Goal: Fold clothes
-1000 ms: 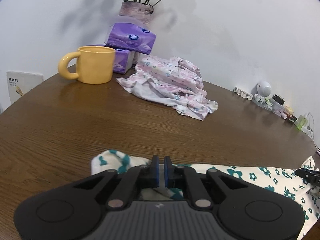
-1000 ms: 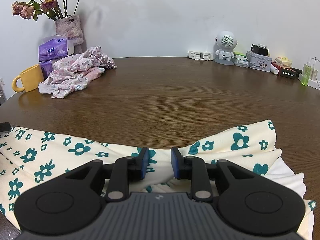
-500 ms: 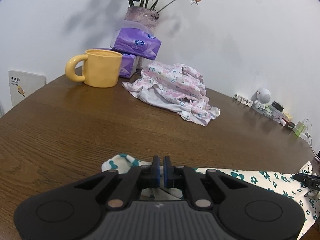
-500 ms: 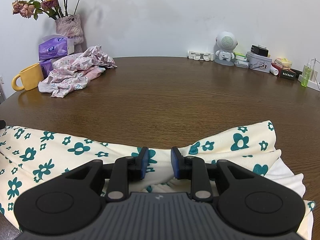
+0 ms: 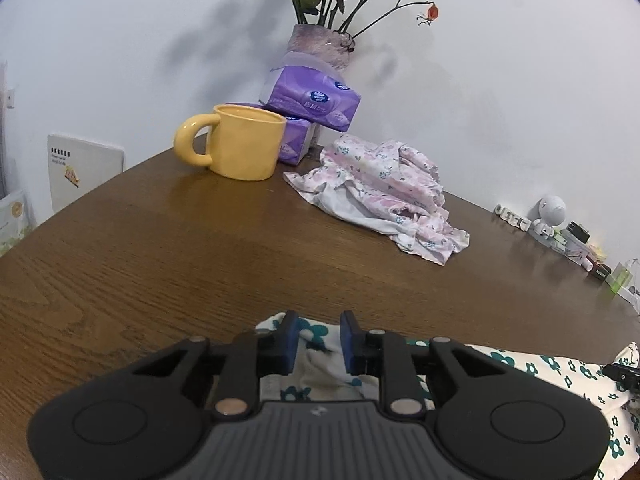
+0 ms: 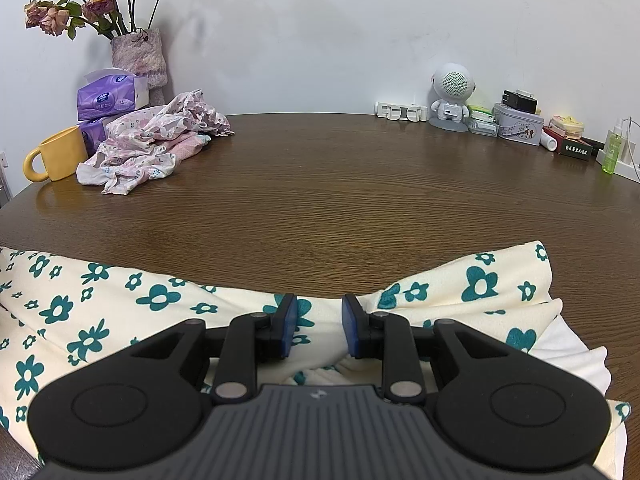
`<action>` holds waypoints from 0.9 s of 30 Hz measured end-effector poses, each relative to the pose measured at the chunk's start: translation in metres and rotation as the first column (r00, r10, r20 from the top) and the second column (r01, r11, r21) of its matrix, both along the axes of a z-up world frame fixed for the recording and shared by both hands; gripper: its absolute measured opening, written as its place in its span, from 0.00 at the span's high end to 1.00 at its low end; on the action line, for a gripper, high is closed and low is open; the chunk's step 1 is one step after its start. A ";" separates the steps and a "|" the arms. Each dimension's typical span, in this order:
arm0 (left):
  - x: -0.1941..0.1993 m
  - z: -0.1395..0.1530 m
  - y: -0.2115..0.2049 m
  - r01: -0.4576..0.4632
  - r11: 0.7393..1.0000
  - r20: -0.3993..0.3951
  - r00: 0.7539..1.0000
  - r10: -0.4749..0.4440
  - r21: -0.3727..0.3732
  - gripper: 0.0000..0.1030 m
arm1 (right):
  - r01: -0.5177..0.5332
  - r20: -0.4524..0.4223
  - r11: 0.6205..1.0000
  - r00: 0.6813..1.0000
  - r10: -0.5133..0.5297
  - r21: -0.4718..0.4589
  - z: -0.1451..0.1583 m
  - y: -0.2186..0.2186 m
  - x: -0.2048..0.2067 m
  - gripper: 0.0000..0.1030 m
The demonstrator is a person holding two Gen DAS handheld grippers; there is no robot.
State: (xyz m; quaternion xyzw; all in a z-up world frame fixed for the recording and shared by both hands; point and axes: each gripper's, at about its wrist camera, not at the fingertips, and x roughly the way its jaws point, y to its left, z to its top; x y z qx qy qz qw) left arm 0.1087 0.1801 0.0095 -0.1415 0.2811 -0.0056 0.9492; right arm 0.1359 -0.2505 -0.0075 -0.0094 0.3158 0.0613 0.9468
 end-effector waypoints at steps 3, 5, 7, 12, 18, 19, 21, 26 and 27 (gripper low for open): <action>-0.001 0.000 0.000 -0.002 1.000 0.008 1.000 0.002 0.001 0.80 | 0.000 0.000 1.000 1.000 0.000 0.001 0.001 -0.001 0.000 0.76; -0.002 0.001 0.000 -0.004 1.000 0.014 1.000 0.004 0.002 0.76 | -0.004 -0.001 1.000 1.000 0.004 0.007 0.001 -0.001 0.000 0.75; -0.005 0.004 -0.002 -0.011 1.000 0.036 0.999 0.010 0.015 0.57 | -0.011 -0.002 1.000 1.000 0.011 0.012 0.001 -0.001 0.001 0.69; -0.019 0.019 -0.010 0.008 1.000 0.121 0.993 -0.005 -0.020 0.32 | -0.023 -0.004 1.000 1.000 0.023 0.006 0.001 0.004 0.001 0.60; -0.022 0.028 -0.048 0.131 0.991 0.121 0.984 -0.131 0.013 0.18 | -0.060 -0.005 0.996 0.998 0.061 0.066 0.002 0.002 0.003 0.36; -0.022 0.028 -0.057 0.155 0.988 0.115 0.981 -0.157 0.025 0.17 | -0.067 -0.001 0.994 0.998 0.068 0.081 0.003 0.002 0.003 0.31; -0.021 0.027 -0.075 0.200 0.979 0.101 0.974 -0.203 0.045 0.16 | -0.084 0.011 0.989 0.996 0.083 0.124 0.004 0.000 0.002 0.22; -0.022 0.025 -0.111 0.252 0.965 0.087 0.962 -0.258 0.076 0.11 | -0.124 0.034 0.974 0.992 0.120 0.191 0.008 -0.006 -0.001 0.05; -0.022 0.025 -0.116 0.254 0.964 0.089 0.961 -0.260 0.078 0.10 | -0.129 0.037 0.971 0.992 0.124 0.201 0.010 -0.007 -0.002 0.02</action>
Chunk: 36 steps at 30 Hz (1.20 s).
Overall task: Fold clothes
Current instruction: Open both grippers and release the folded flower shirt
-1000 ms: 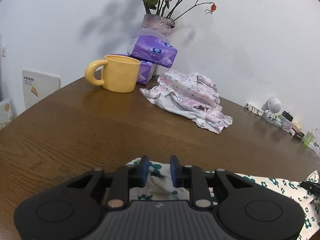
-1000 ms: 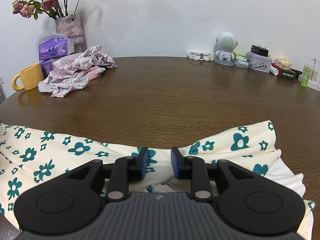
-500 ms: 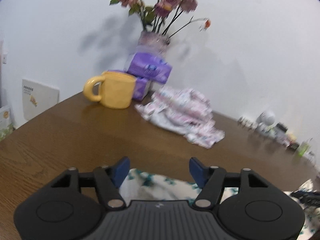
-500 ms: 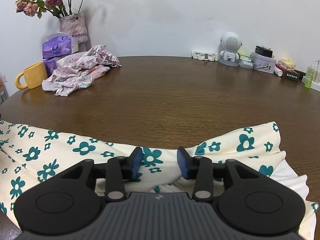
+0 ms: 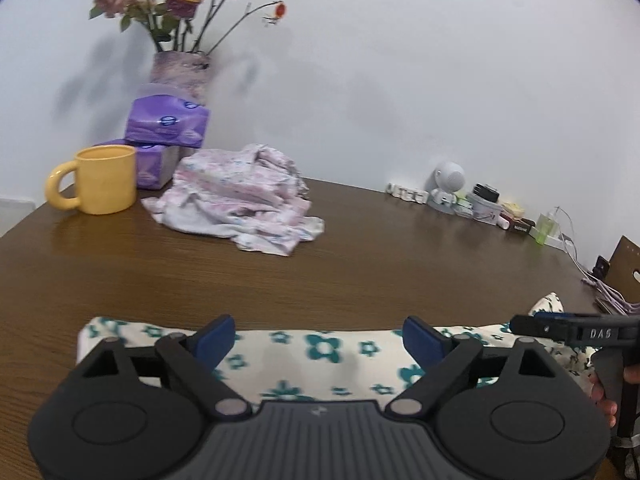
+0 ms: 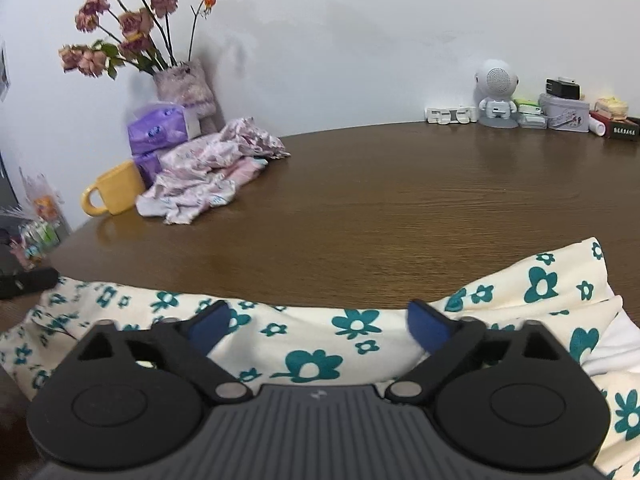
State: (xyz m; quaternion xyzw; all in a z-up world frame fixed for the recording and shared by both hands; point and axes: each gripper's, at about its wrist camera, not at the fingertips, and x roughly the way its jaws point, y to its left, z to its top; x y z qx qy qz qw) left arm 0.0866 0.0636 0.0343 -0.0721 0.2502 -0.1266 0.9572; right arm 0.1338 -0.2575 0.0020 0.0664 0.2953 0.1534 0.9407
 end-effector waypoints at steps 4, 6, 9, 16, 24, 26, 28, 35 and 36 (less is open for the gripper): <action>-0.002 -0.001 -0.017 -0.008 1.000 0.000 1.000 0.008 -0.005 0.05 | 0.015 0.036 1.000 0.999 -0.015 0.001 0.012 -0.009 -0.008 0.01; -0.003 -0.002 -0.025 -0.020 1.000 0.002 1.000 0.020 -0.006 0.05 | 0.035 0.054 0.999 0.998 -0.034 -0.012 0.016 -0.014 -0.012 0.01; -0.003 -0.001 -0.036 -0.033 0.999 0.002 0.999 0.033 0.007 0.05 | 0.107 0.094 0.992 0.990 -0.101 -0.067 0.019 -0.017 -0.021 0.00; 0.008 0.000 -0.070 0.076 0.997 -0.035 0.996 -0.076 0.003 0.05 | 0.230 0.226 0.938 0.959 -0.172 -0.261 0.022 -0.021 -0.043 0.00; 0.020 -0.002 -0.128 0.192 0.981 -0.057 0.980 -0.191 0.007 0.09 | 0.188 0.157 0.942 0.976 -0.149 -0.277 0.019 -0.049 -0.036 0.01; 0.020 -0.004 -0.144 0.222 0.975 -0.055 0.974 -0.220 0.029 0.14 | 0.153 0.127 0.952 0.984 -0.123 -0.266 0.017 -0.053 -0.034 0.05; 0.020 -0.006 -0.157 0.240 0.970 -0.059 0.970 -0.237 0.048 0.20 | 0.110 0.110 0.963 0.990 -0.085 -0.246 0.015 -0.056 -0.036 0.23; 0.025 -0.025 -0.178 0.263 0.959 -0.136 0.959 -0.248 0.108 0.33 | 0.001 0.038 0.986 0.999 0.006 -0.167 0.009 -0.068 -0.042 0.66; 0.026 -0.027 -0.178 0.256 0.960 -0.139 0.961 -0.240 0.116 0.33 | -0.002 0.026 0.985 1.000 0.007 -0.173 0.007 -0.069 -0.042 0.70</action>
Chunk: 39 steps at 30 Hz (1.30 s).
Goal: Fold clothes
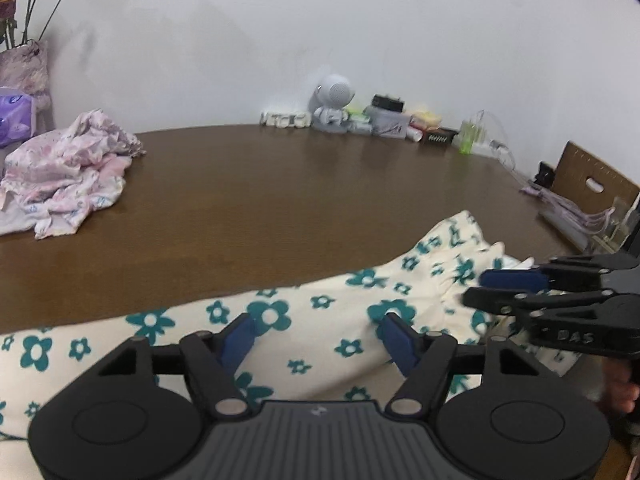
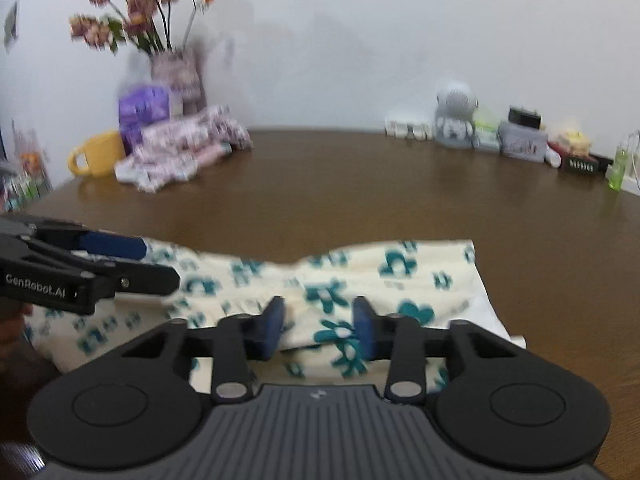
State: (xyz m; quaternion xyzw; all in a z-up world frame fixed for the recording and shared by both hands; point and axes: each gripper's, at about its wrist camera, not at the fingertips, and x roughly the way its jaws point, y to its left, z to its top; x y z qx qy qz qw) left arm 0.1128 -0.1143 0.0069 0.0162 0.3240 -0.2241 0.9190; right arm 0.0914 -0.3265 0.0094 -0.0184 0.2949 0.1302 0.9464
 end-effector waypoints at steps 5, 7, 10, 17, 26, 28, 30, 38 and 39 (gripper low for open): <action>0.001 -0.001 -0.002 -0.023 0.999 0.000 1.000 0.023 0.032 0.32 | 0.002 -0.034 1.000 0.999 -0.002 -0.011 -0.006 -0.004 -0.002 0.70; 0.000 0.003 -0.003 -0.030 0.999 0.004 1.000 0.030 0.032 0.32 | 0.000 -0.034 1.000 0.999 -0.001 -0.017 -0.006 -0.004 -0.002 0.70; -0.005 0.015 -0.010 0.007 0.999 0.046 0.999 -0.008 0.033 0.32 | 0.013 -0.040 0.999 0.999 -0.011 0.041 0.001 -0.014 -0.005 0.70; -0.005 0.020 -0.047 0.124 0.991 0.066 0.990 -0.127 0.049 0.32 | 0.141 -0.077 0.979 0.988 -0.131 0.149 0.015 -0.071 0.016 0.68; 0.003 0.006 -0.054 0.129 0.991 -0.003 0.992 -0.129 0.046 0.38 | 0.162 -0.203 0.964 0.972 -0.119 0.210 -0.002 -0.100 0.057 0.72; 0.006 0.010 -0.054 0.122 0.992 -0.004 0.992 -0.122 0.035 0.38 | 0.133 -0.190 0.969 0.977 -0.094 0.207 -0.001 -0.100 0.054 0.72; 0.009 0.013 -0.056 0.118 0.993 -0.002 0.993 -0.118 0.029 0.38 | 0.117 -0.157 0.977 0.984 -0.089 0.181 0.005 -0.103 0.051 0.72; 0.028 0.018 -0.067 0.123 0.992 -0.015 0.992 -0.122 0.010 0.38 | 0.012 -0.122 0.999 0.992 -0.016 -0.033 0.003 -0.112 0.065 0.72; 0.030 0.018 -0.069 0.126 0.992 -0.023 0.992 -0.126 0.005 0.38 | -0.024 -0.135 0.999 0.991 0.020 -0.029 0.001 -0.111 0.067 0.72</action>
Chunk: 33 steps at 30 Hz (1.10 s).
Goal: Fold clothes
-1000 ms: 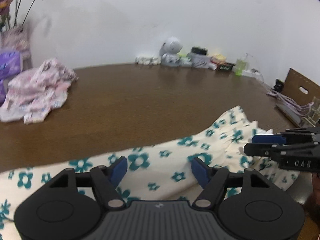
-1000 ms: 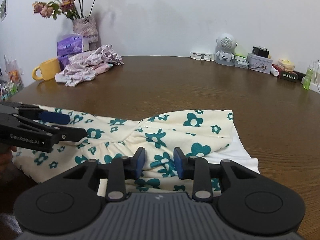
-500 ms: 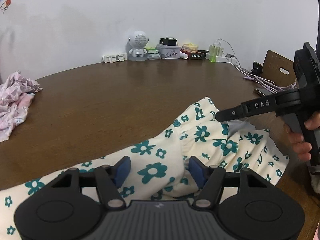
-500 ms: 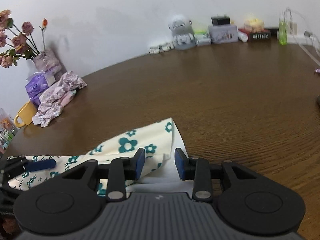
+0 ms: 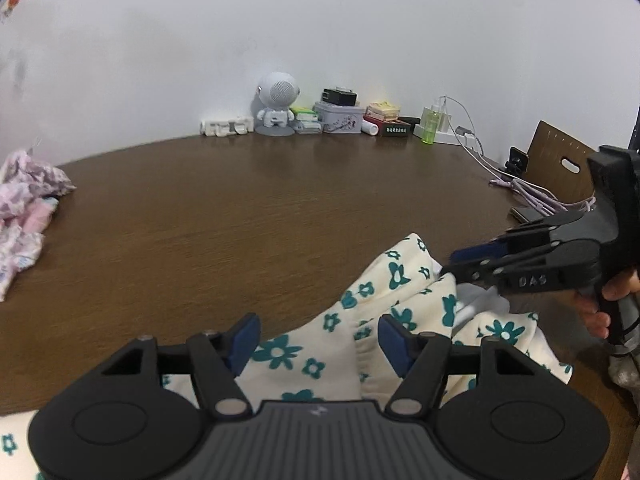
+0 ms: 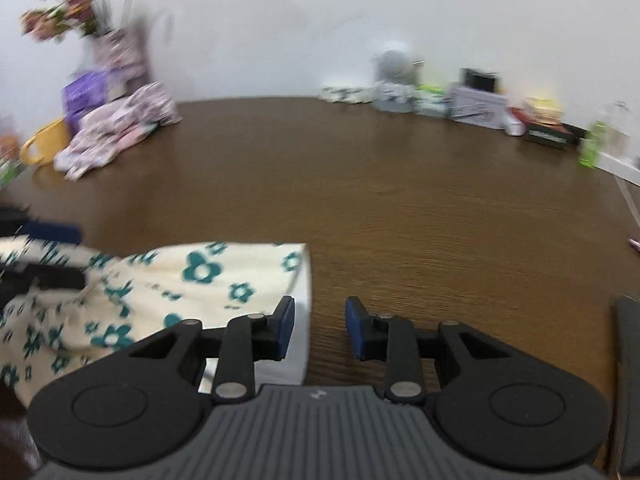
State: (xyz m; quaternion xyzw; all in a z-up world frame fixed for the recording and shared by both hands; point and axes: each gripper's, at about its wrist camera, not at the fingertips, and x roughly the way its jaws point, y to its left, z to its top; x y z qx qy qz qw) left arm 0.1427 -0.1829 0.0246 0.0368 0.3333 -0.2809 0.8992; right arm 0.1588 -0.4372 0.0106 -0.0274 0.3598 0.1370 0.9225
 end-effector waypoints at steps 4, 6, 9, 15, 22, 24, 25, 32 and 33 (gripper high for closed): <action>0.008 -0.006 -0.005 0.012 0.999 -0.053 0.999 -0.014 -0.034 0.38 | -0.085 -0.021 0.996 0.996 0.085 0.018 -0.004 0.001 0.007 0.72; 0.011 -0.010 -0.006 0.011 0.999 -0.074 0.997 -0.014 -0.037 0.38 | -0.121 -0.034 0.992 0.992 0.122 0.030 -0.004 0.000 0.006 0.73; 0.015 -0.015 -0.007 -0.005 1.000 -0.087 0.996 0.003 -0.029 0.38 | -0.166 -0.061 0.986 0.984 0.168 0.031 -0.001 0.001 0.005 0.98; 0.016 -0.017 -0.008 -0.029 0.999 -0.079 0.997 0.026 -0.033 0.38 | -0.204 -0.113 0.979 0.973 0.200 -0.020 0.008 0.004 -0.015 0.99; 0.017 -0.017 -0.007 -0.034 0.999 -0.074 0.997 0.031 -0.037 0.37 | -0.197 -0.142 0.980 0.971 0.194 -0.007 0.011 0.003 -0.028 0.99; 0.017 -0.018 -0.006 -0.029 0.999 -0.074 0.997 0.026 -0.046 0.36 | -0.197 -0.148 0.980 0.970 0.194 -0.001 0.012 0.001 -0.030 0.99; 0.017 -0.018 -0.006 -0.026 0.998 -0.073 0.997 0.023 -0.049 0.35 | -0.192 -0.151 0.981 0.970 0.192 0.019 0.012 -0.001 -0.029 0.97; 0.013 -0.017 -0.005 0.002 0.998 -0.074 0.997 -0.006 -0.059 0.32 | -0.096 -0.084 0.994 0.991 0.101 0.055 0.009 -0.018 -0.011 0.86; 0.013 -0.017 -0.005 0.004 0.998 -0.075 0.997 -0.009 -0.060 0.32 | -0.096 -0.084 0.993 0.991 0.101 0.063 0.006 -0.018 -0.007 0.84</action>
